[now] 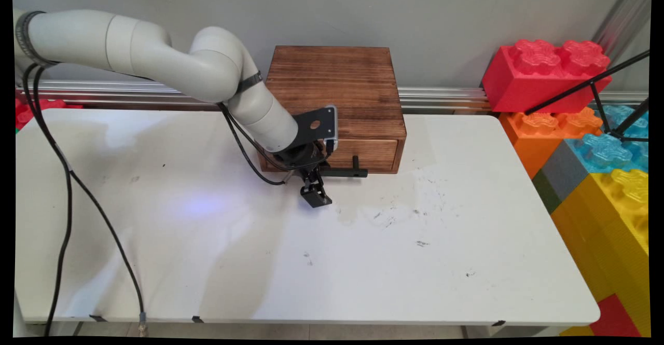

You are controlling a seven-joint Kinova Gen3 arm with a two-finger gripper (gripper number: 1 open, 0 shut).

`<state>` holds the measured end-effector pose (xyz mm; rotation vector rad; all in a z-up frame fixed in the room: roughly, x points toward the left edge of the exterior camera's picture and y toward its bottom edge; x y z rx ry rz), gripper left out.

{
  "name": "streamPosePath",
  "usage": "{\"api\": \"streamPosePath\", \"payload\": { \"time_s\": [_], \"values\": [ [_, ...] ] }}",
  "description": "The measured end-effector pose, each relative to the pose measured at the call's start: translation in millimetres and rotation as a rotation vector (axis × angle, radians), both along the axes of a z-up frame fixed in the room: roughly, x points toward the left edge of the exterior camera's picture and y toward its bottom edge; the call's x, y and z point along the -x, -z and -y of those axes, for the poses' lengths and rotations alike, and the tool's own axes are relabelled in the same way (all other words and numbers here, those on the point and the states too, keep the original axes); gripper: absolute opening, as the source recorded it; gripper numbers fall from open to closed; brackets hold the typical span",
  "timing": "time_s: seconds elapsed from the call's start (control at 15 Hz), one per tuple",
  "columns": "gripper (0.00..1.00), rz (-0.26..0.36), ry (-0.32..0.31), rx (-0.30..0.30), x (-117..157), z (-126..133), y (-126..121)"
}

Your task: Open the drawer

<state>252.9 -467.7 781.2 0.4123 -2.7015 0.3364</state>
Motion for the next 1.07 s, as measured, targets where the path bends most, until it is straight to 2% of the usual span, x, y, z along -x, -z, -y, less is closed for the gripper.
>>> {"api": "streamPosePath", "payload": {
  "time_s": [0.53, 1.07],
  "values": [
    [1.00, -0.022, -0.011, -0.015, 3, -11, 7],
    [1.00, -0.059, -0.026, -0.051, 12, -46, 11]
  ]
}}
